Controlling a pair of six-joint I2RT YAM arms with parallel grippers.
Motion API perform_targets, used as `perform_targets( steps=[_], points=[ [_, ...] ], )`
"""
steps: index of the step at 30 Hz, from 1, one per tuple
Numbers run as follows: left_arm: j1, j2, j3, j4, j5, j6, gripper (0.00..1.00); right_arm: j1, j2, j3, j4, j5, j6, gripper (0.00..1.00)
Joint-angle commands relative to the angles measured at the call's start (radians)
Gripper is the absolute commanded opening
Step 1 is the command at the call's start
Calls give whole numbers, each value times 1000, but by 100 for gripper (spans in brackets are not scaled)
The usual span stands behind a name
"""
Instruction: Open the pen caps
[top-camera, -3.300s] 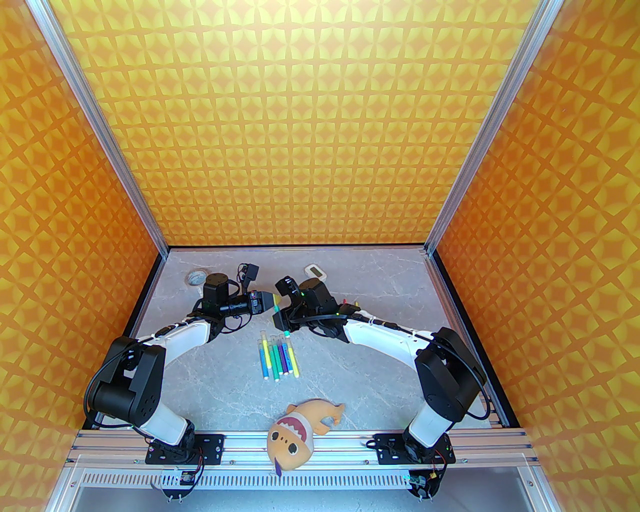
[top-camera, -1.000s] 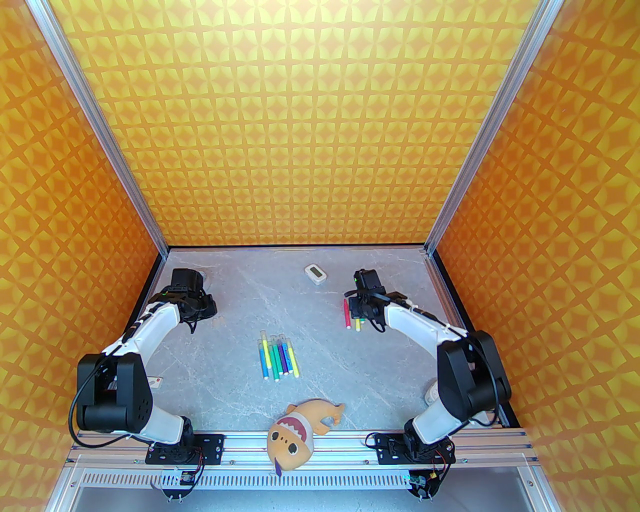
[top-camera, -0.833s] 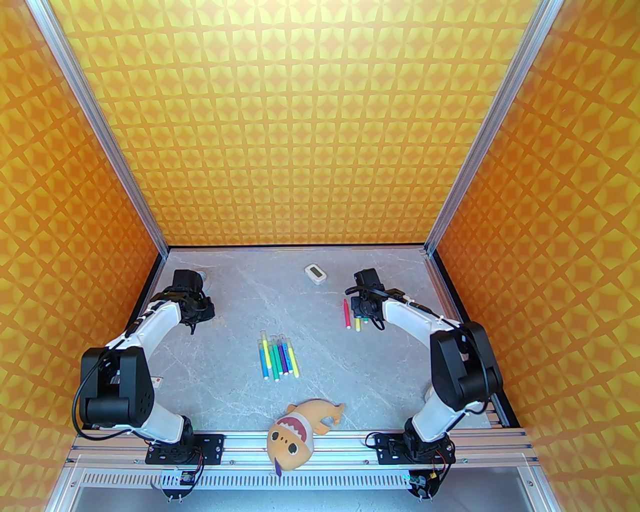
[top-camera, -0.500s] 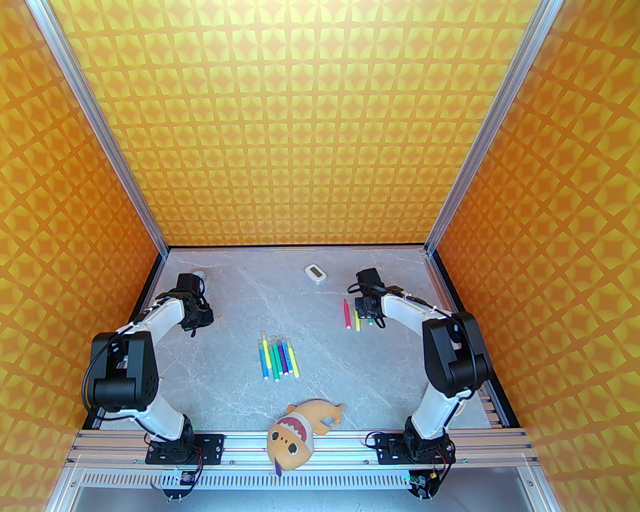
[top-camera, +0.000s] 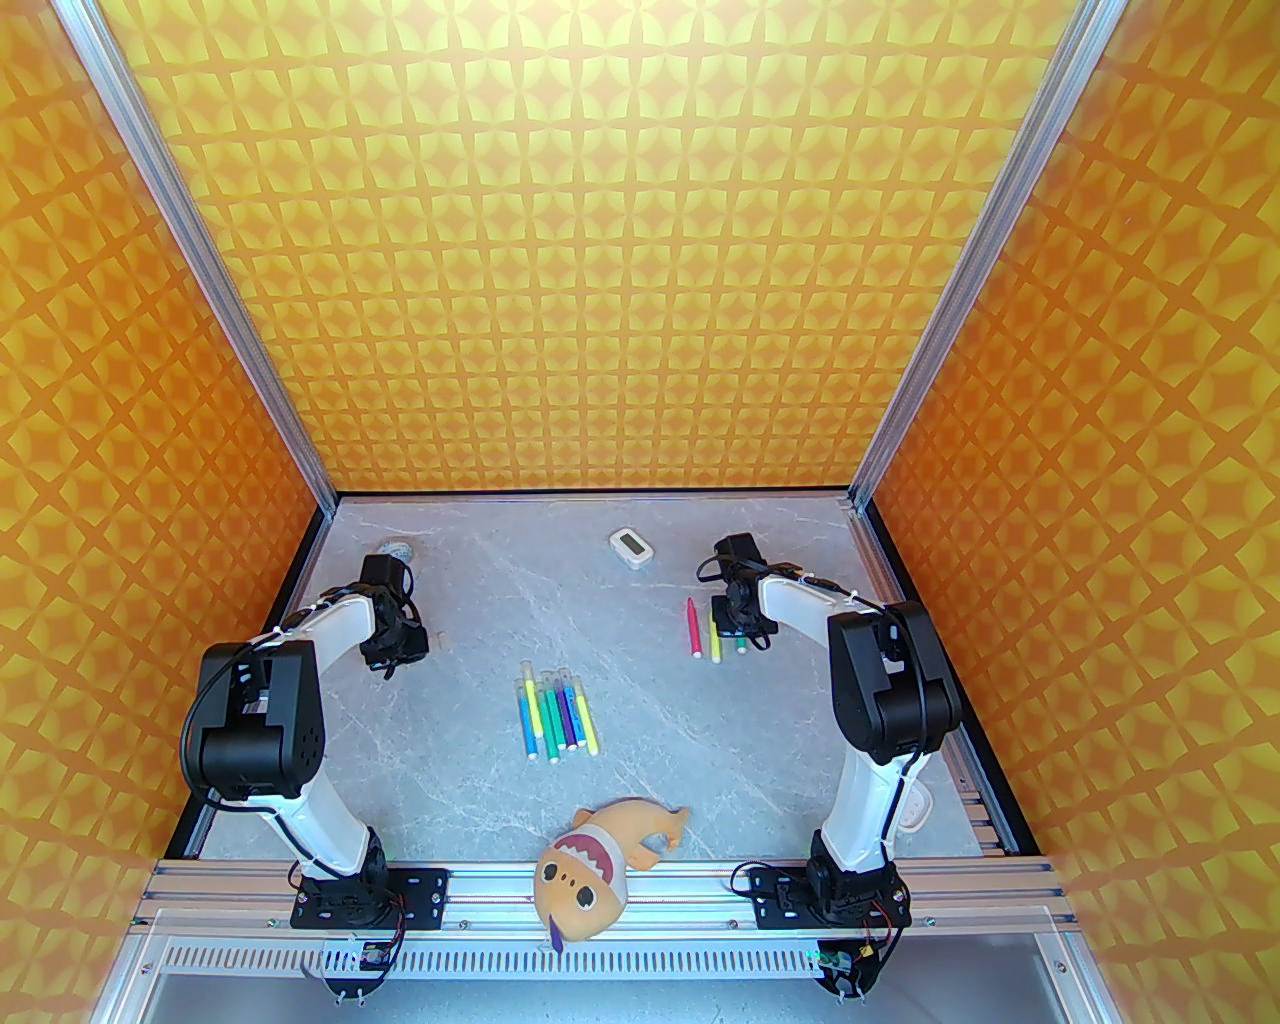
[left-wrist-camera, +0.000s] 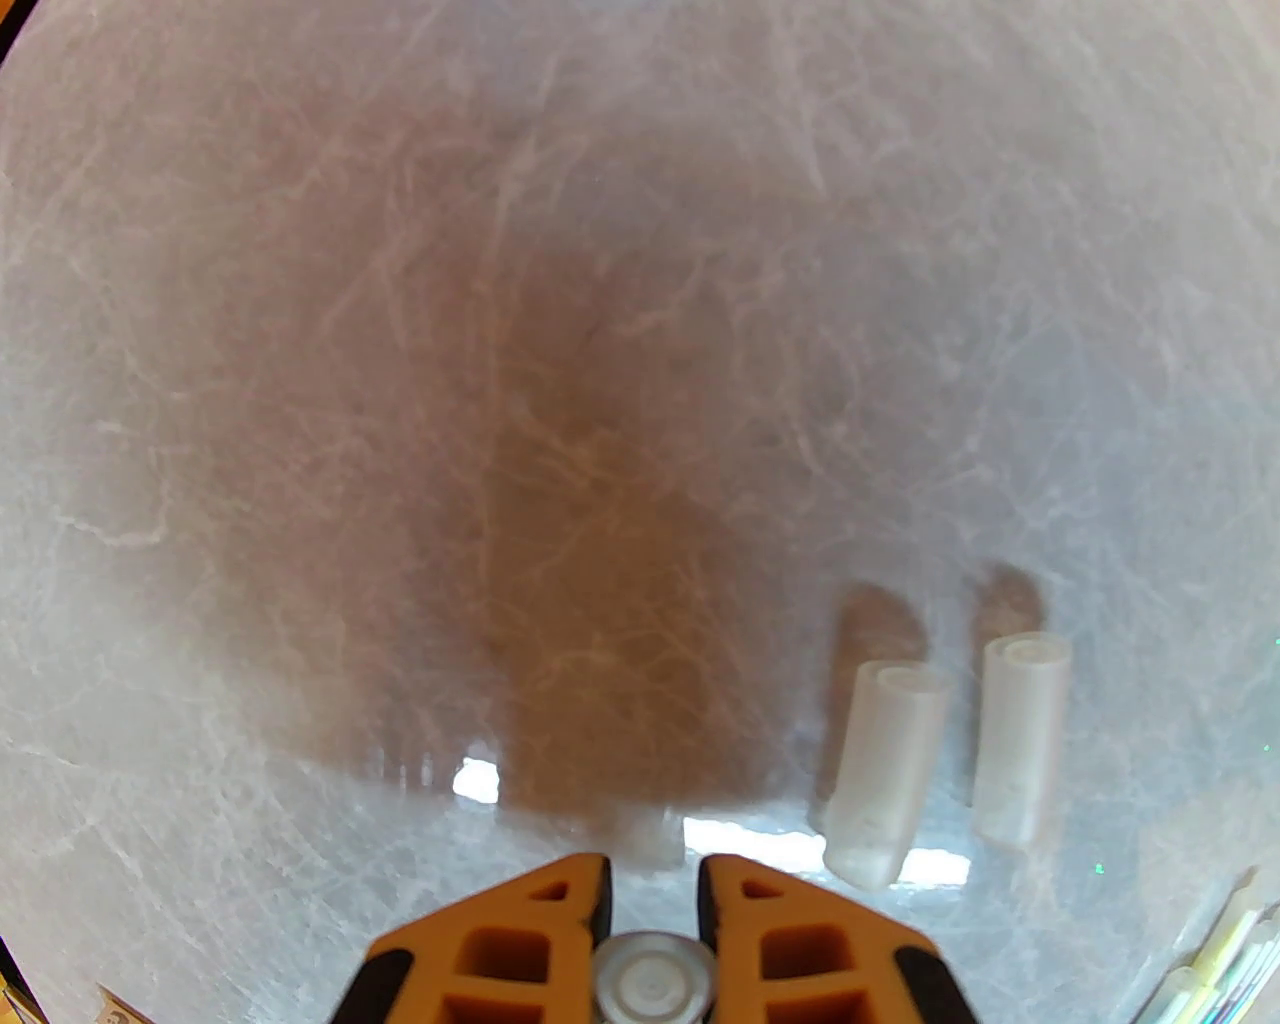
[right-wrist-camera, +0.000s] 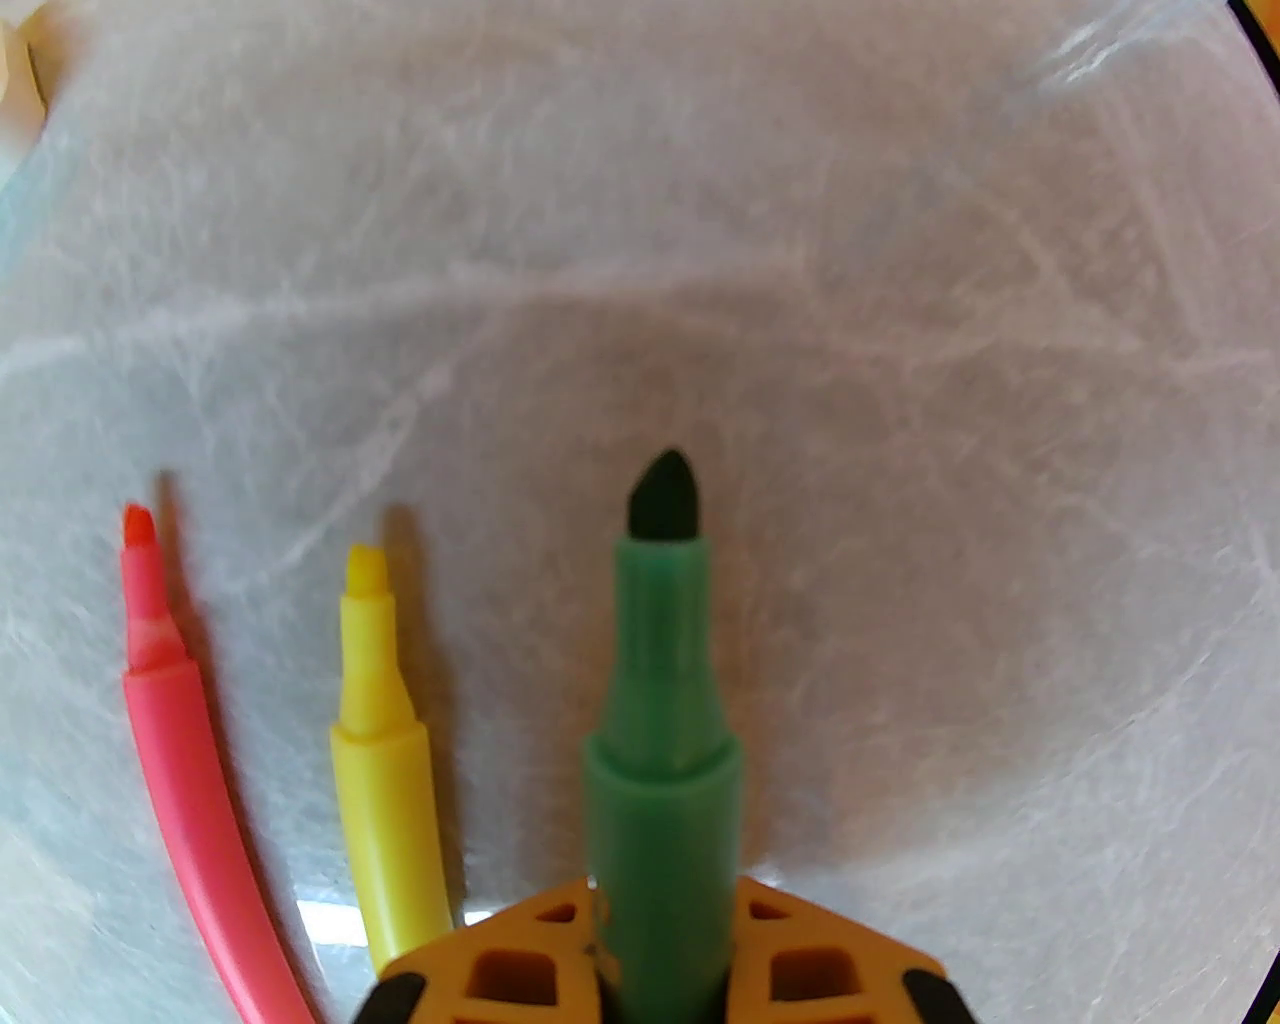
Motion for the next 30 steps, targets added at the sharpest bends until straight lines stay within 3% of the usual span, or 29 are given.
perform_targets(
  steps=[1,30],
  points=[
    [8,25,40,-16,-13,19,0,0,13,23,-27,-37,13,8],
    [8,87,79,-16,58,35,11,1,74,77,-72,-86,32,27]
  ],
)
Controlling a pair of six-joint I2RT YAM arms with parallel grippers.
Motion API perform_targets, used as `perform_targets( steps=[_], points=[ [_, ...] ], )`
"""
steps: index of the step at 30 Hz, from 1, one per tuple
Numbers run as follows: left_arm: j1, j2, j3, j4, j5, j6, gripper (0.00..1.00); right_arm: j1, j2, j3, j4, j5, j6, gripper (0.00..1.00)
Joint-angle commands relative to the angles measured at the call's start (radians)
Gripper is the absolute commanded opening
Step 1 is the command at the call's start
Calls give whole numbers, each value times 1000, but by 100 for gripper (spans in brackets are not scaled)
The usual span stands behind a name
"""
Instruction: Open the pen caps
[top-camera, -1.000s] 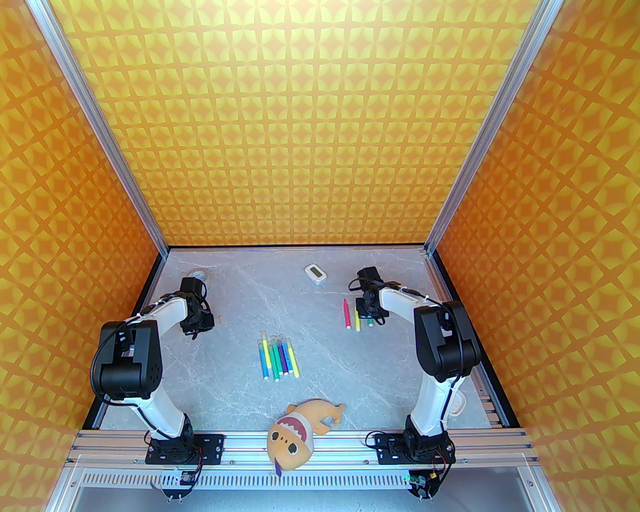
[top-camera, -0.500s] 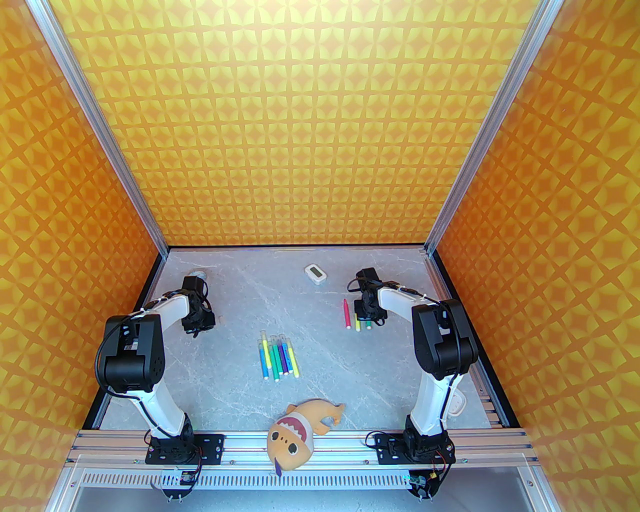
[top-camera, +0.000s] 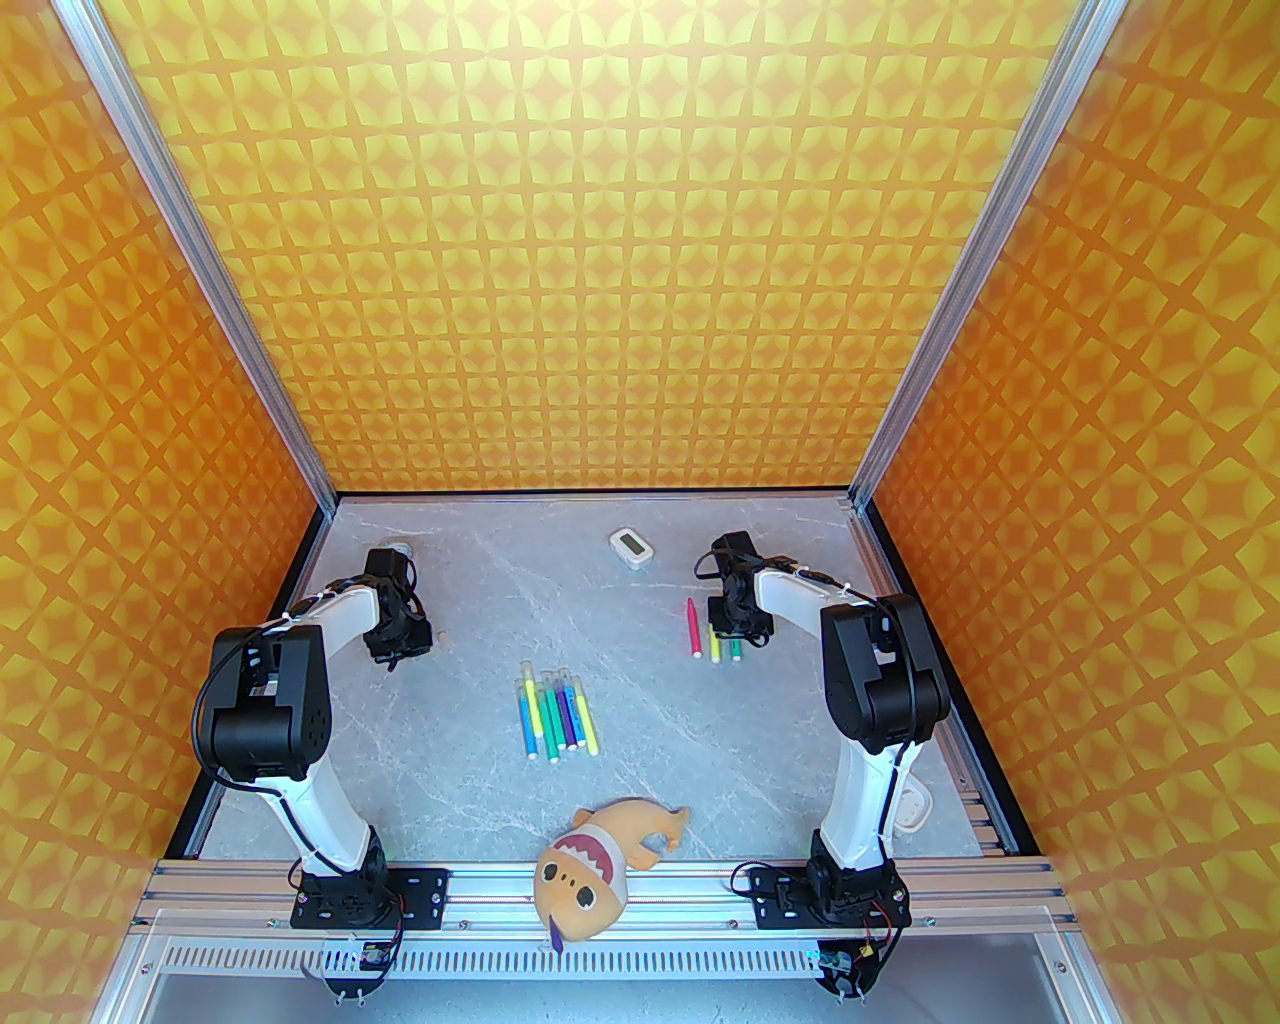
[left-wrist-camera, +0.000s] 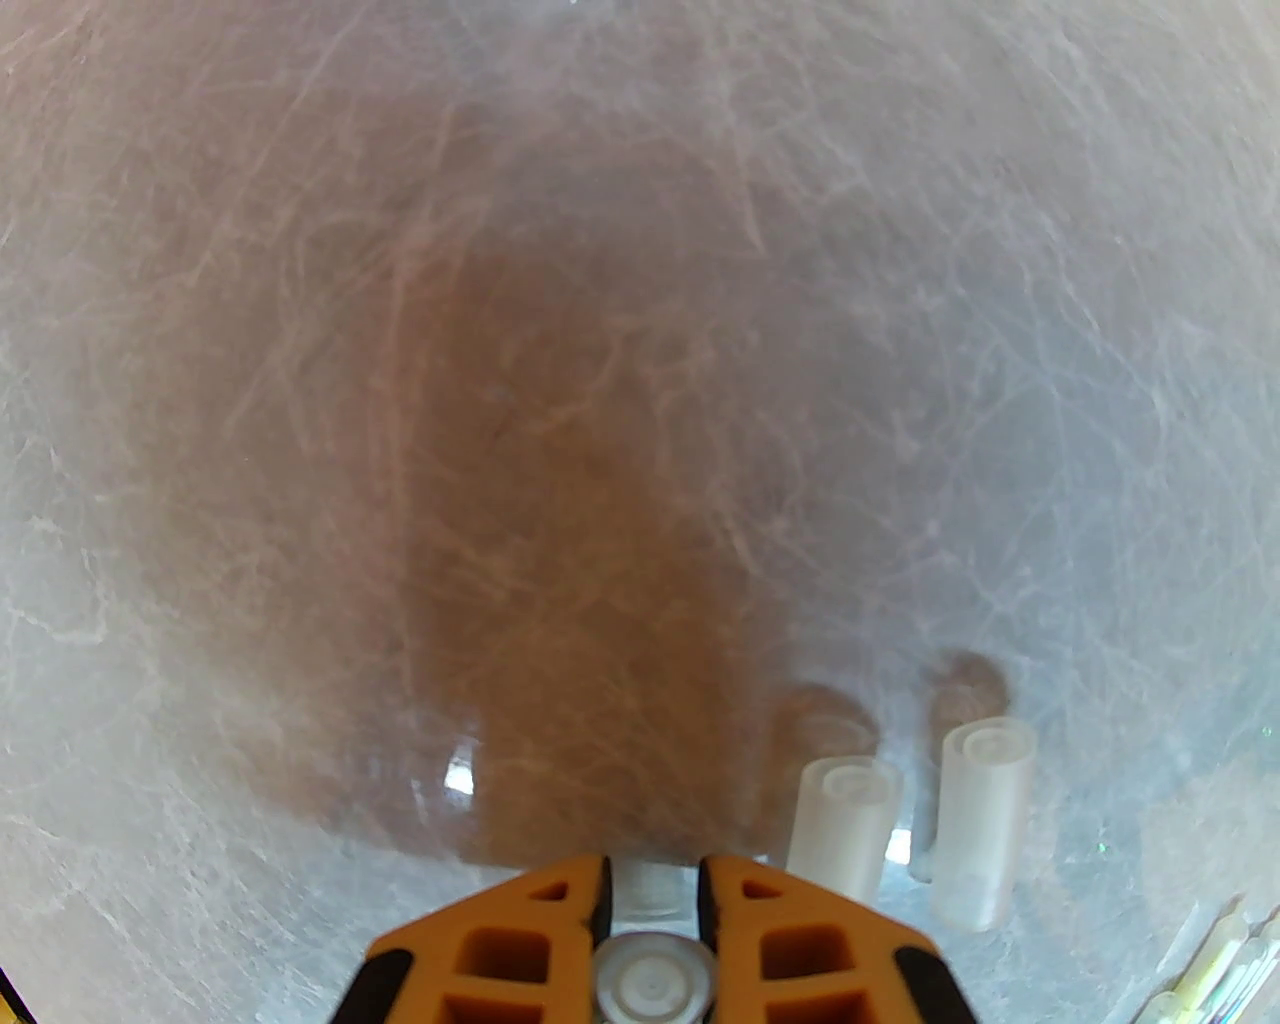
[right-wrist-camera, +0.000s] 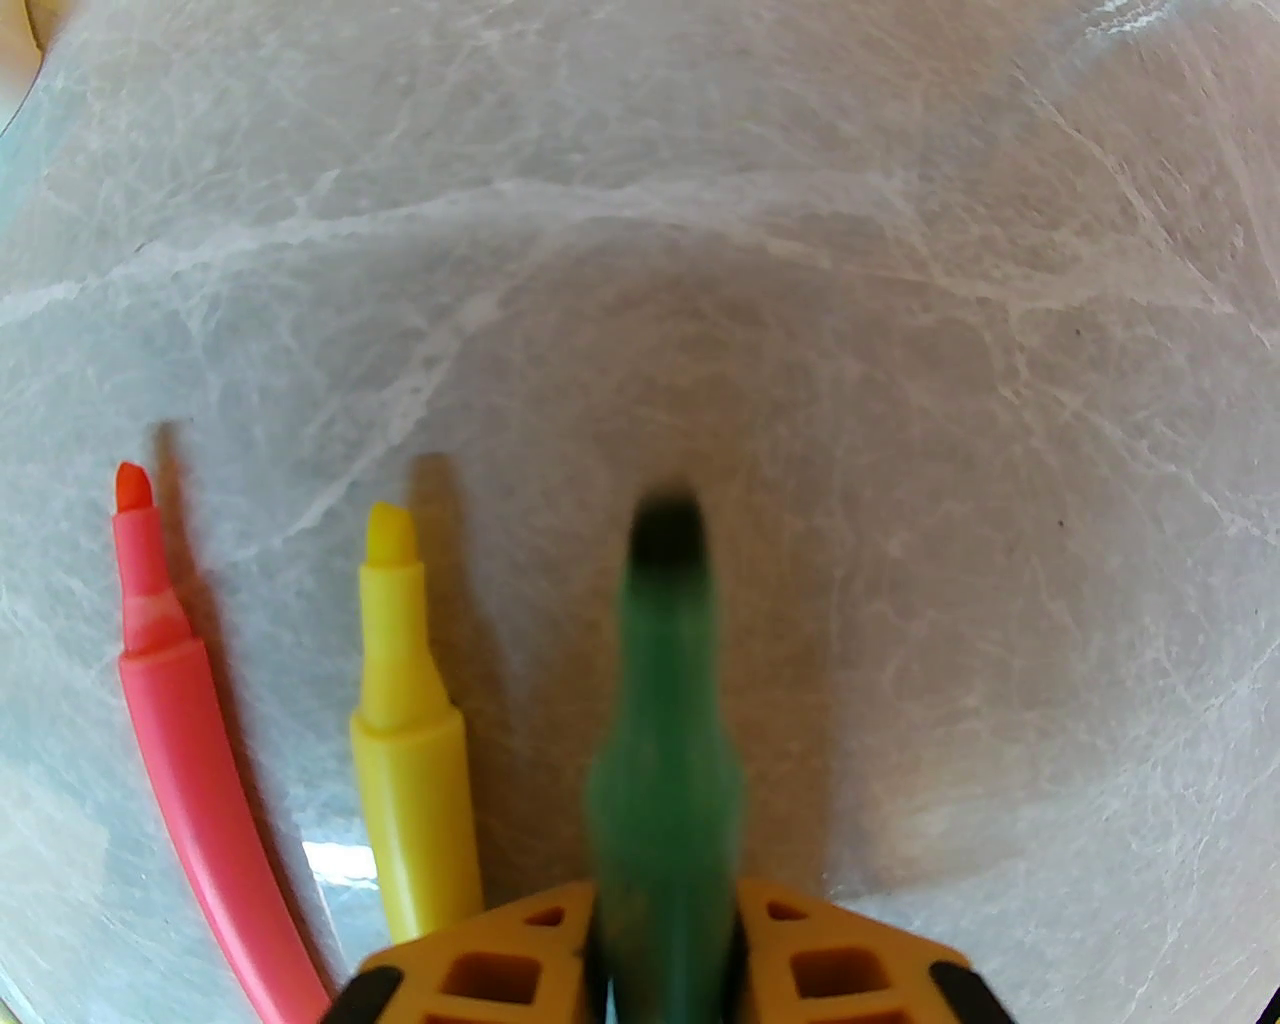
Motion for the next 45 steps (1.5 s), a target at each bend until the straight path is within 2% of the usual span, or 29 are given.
perform_targets(
  steps=[1,11,20,25,31,45],
  points=[
    [7,23,15,-11,24,17,11,2,27,16,-1,-28,15,27],
    [7,-4,13,-8,51,18,14,2,-3,-3,8,-36,16,27],
    [7,-21,6,-7,60,14,15,3,-129,-49,15,-63,-5,28],
    [7,-20,6,-9,59,11,18,19,-218,-91,26,-80,-13,36],
    [8,-24,5,-11,60,7,23,77,-294,-117,8,-87,-24,39],
    [7,-72,0,-28,58,-4,27,240,-347,-153,6,-207,-18,40]
  ],
)
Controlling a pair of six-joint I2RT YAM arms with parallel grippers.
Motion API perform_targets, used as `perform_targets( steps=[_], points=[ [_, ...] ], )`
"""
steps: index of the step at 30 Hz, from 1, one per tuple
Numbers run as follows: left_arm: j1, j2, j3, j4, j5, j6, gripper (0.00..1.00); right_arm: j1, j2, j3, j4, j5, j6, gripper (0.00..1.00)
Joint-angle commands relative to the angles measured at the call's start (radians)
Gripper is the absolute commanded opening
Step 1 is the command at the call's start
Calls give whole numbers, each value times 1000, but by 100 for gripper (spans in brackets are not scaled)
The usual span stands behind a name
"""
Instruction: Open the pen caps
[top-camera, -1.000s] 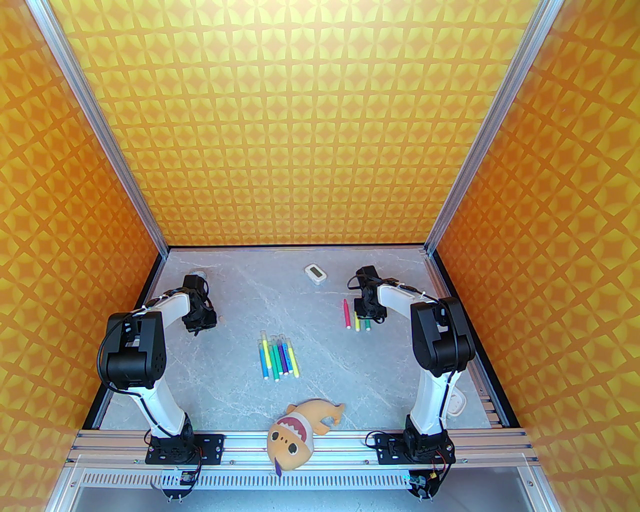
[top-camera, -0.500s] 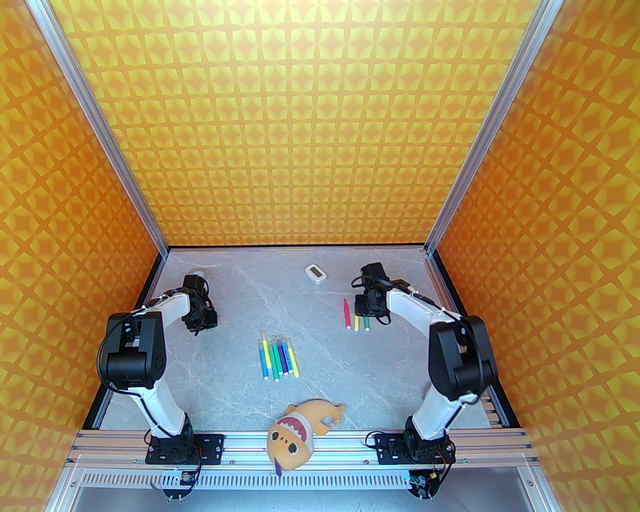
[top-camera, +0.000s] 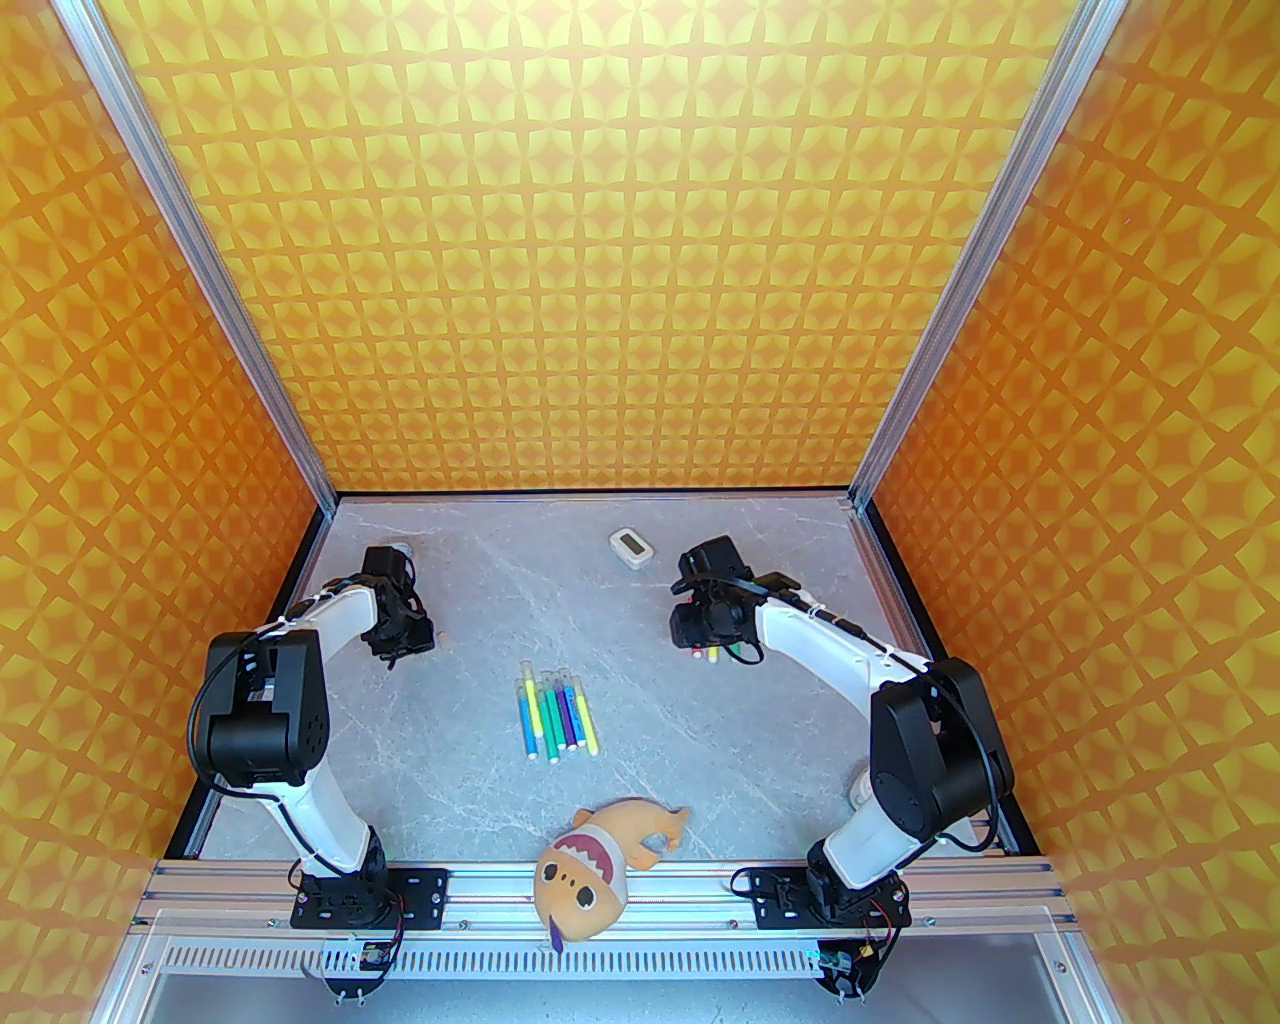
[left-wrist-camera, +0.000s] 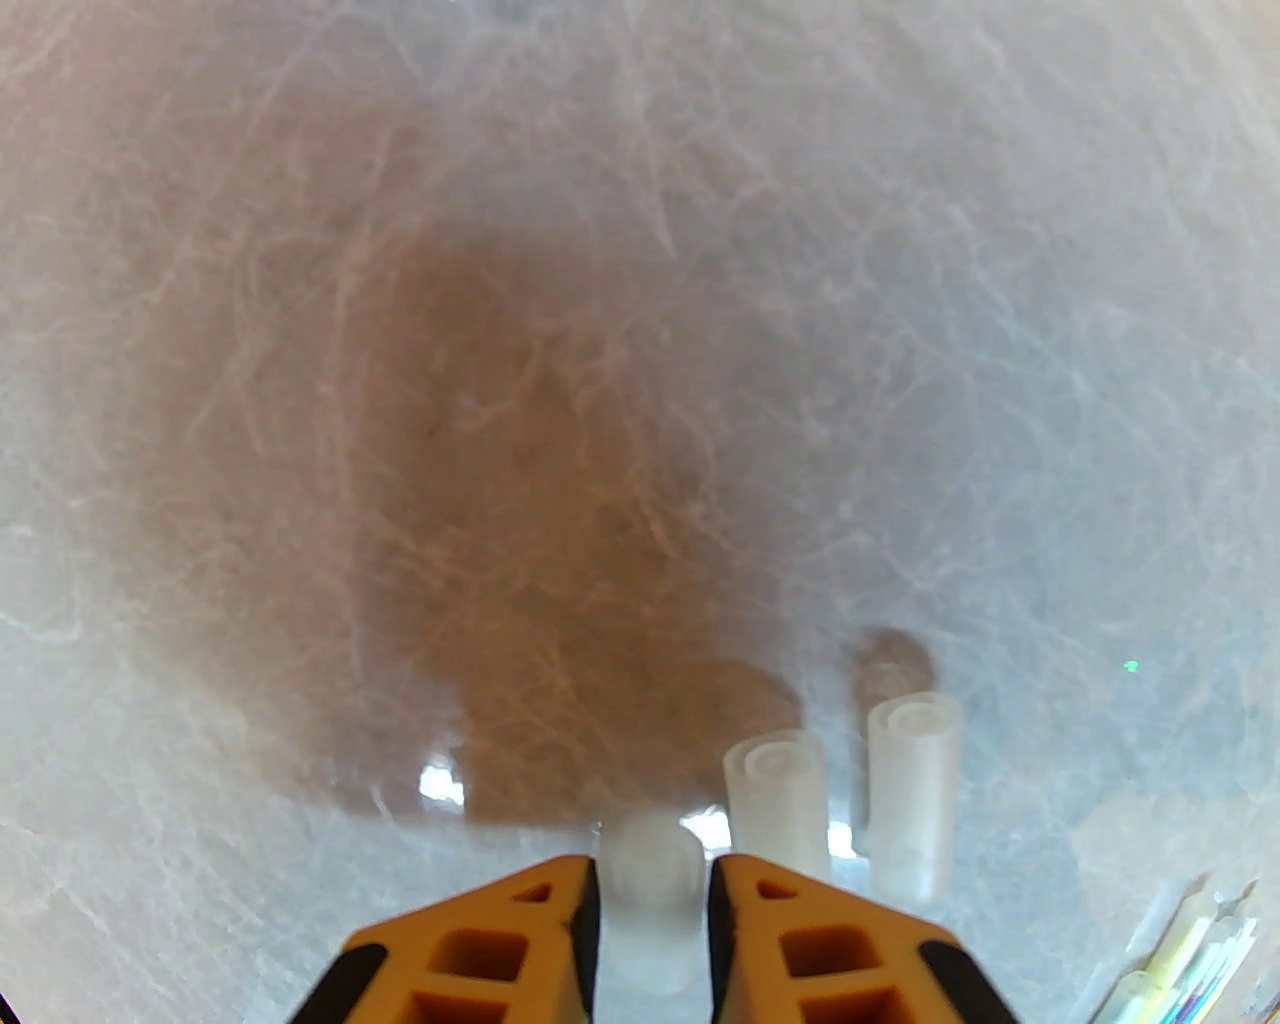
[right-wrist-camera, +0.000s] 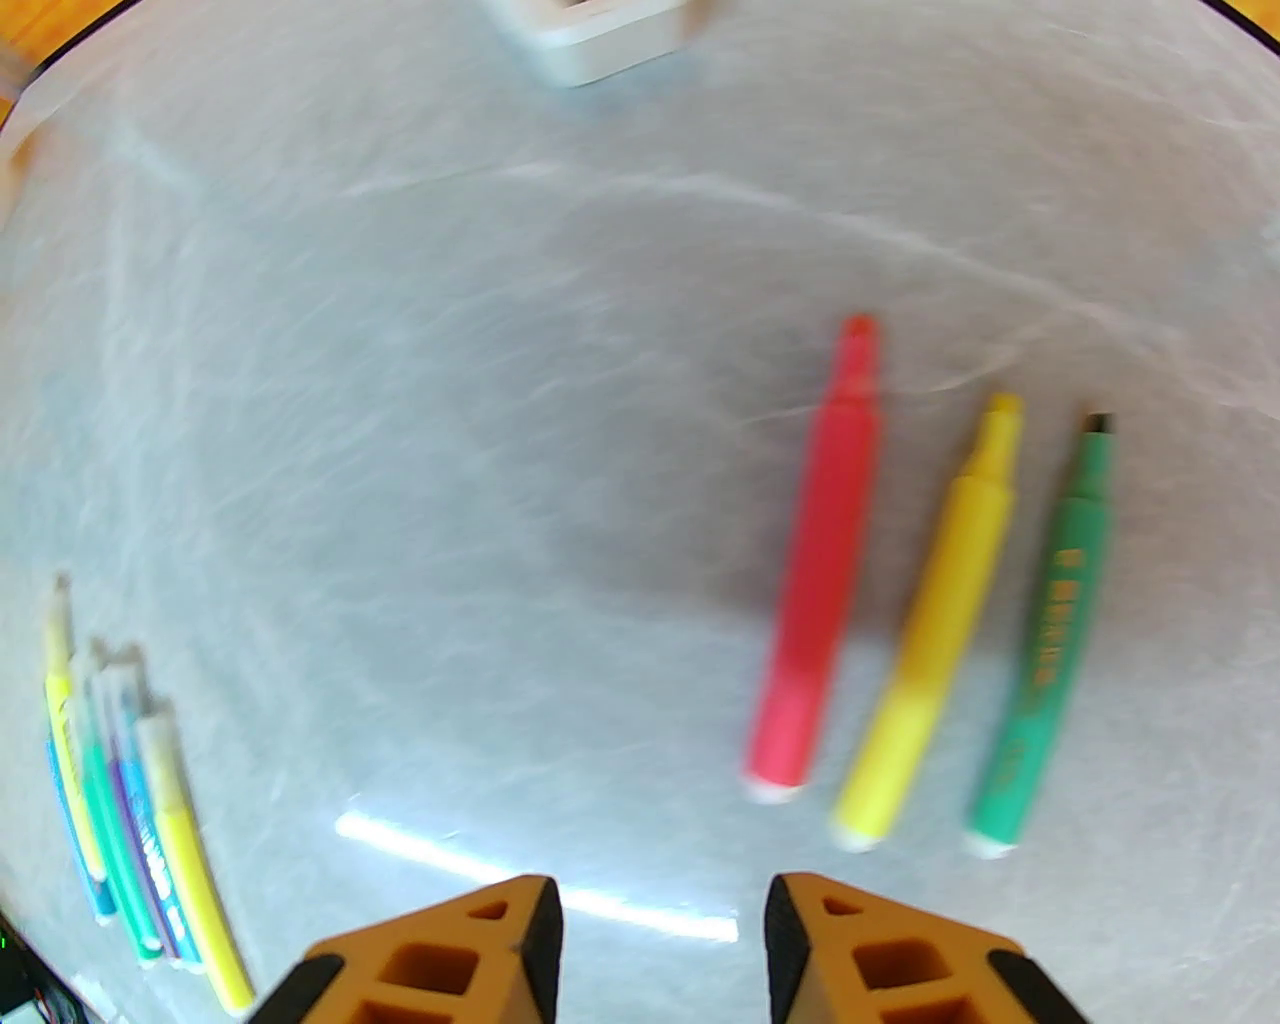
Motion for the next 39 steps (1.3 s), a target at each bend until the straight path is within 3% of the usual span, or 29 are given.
perform_targets(
  steps=[1,7,11,16,22,29,39],
  points=[
    [7,-37,0,-25,12,-7,27,47,-14,-8,-2,-41,0,40],
    [6,-91,-14,-21,12,-15,28,144,16,-6,-15,-51,20,41],
    [-24,-198,-57,32,12,37,51,217,36,-4,-17,-68,37,41],
    [-98,-332,-117,130,94,89,62,292,88,24,-24,-88,56,41],
    [-131,-449,-206,295,259,91,67,365,165,80,-73,-93,60,42],
    [-131,-563,-309,422,266,111,71,428,235,144,-122,-98,103,43],
    [-130,-597,-350,486,266,120,72,457,301,194,-146,-102,137,41]
  ],
)
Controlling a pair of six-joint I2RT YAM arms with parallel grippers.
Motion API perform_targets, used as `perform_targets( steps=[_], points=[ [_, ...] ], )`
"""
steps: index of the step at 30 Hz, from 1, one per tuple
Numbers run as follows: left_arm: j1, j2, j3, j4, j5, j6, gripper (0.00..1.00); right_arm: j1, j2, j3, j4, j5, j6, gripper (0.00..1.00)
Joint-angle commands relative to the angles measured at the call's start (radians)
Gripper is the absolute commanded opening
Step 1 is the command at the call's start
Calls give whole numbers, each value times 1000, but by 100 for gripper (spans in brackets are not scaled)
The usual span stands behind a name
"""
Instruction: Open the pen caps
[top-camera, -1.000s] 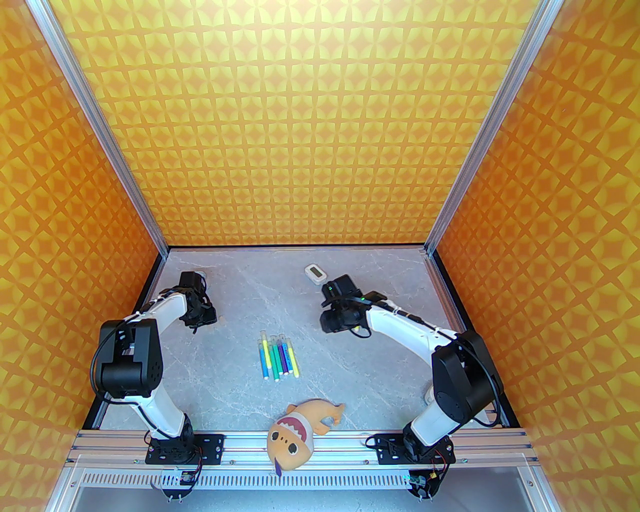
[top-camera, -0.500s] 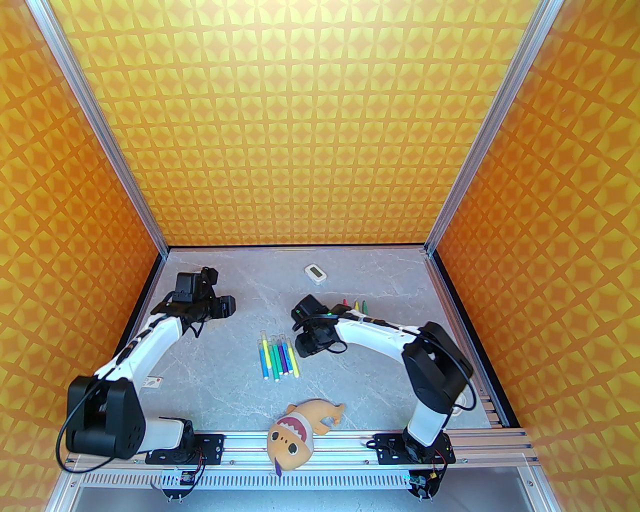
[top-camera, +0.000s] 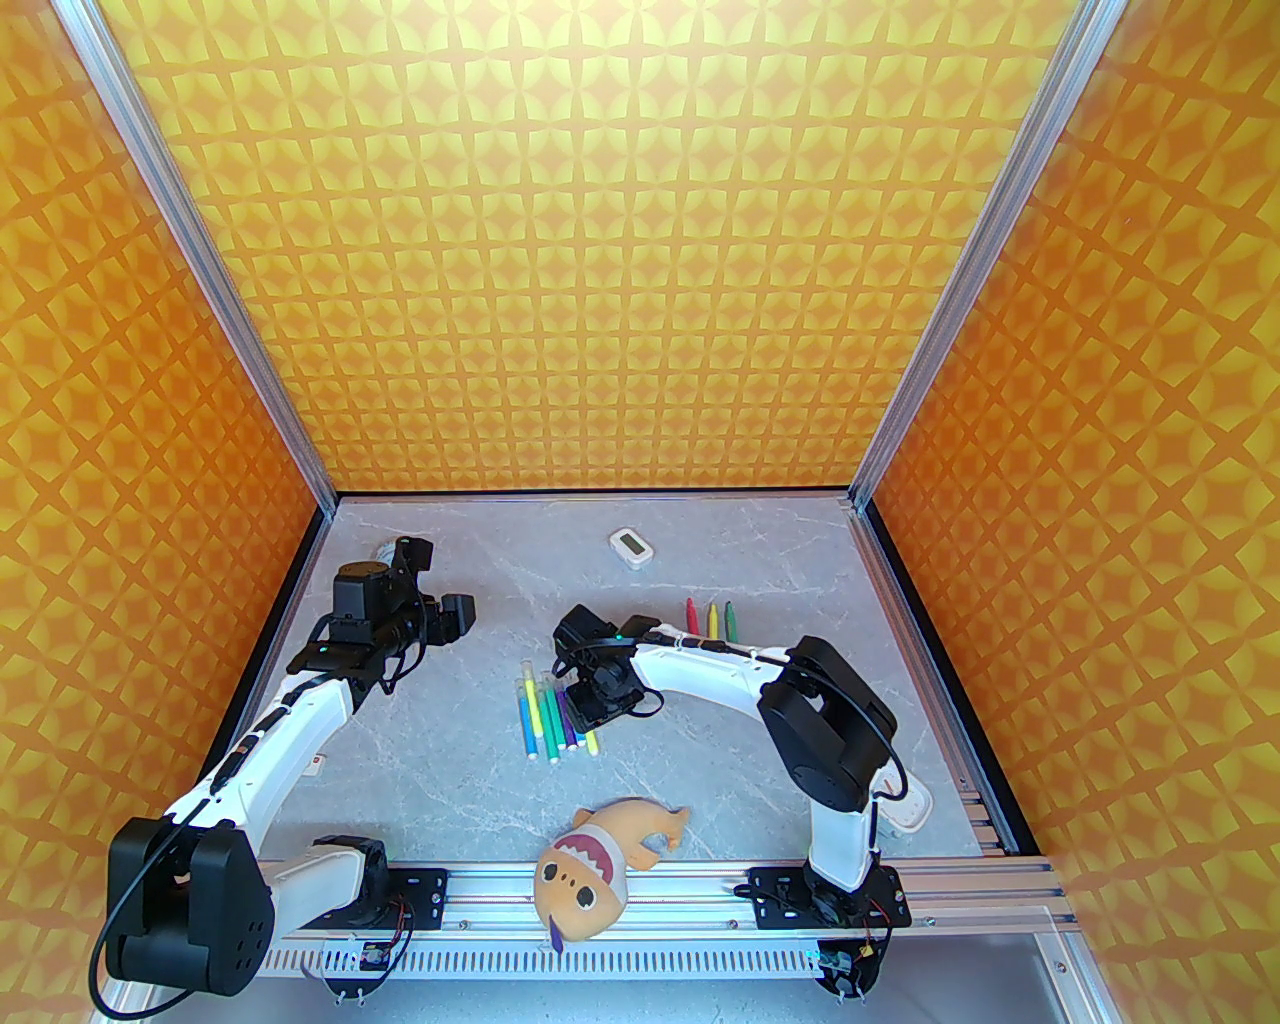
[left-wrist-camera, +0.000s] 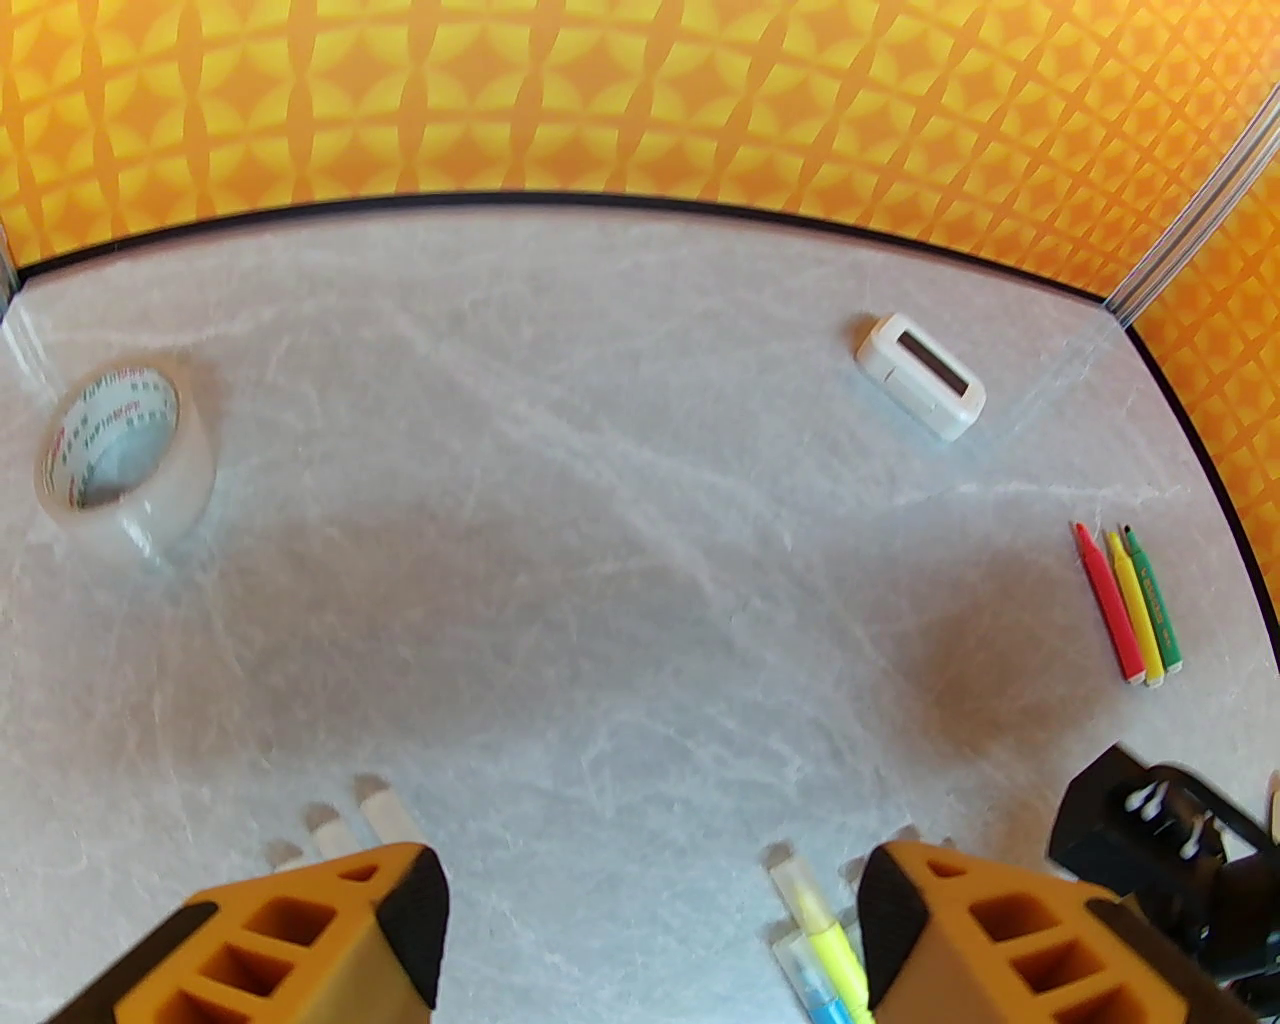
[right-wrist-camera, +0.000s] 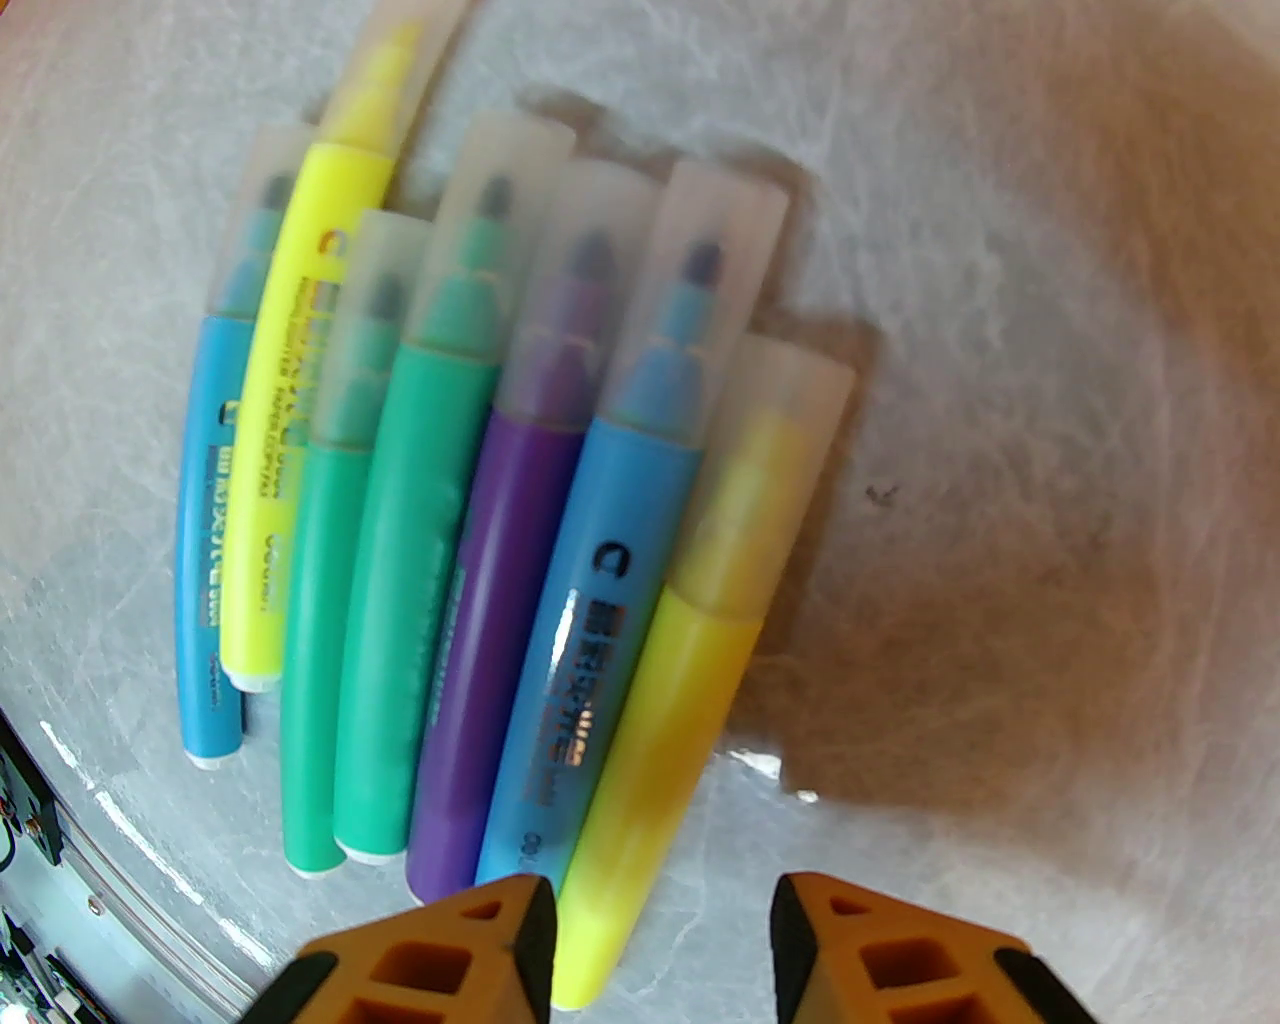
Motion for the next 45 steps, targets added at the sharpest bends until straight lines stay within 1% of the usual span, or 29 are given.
perform_targets(
  steps=[1,8,16,25,36,45],
  points=[
    [0,-16,-19,49,22,21,72,11,28,39,-32,-16,28,40],
    [0,-15,-23,62,22,20,72,15,68,60,-50,2,43,38],
    [0,-12,-26,64,22,18,72,15,108,92,-83,58,39,36],
    [0,-21,-35,76,22,13,72,16,159,141,-151,154,28,32],
    [-1,-24,-39,78,22,11,72,15,212,157,-143,160,32,26],
    [0,-21,-40,76,22,-6,72,13,224,168,-140,193,29,12]
  ],
)
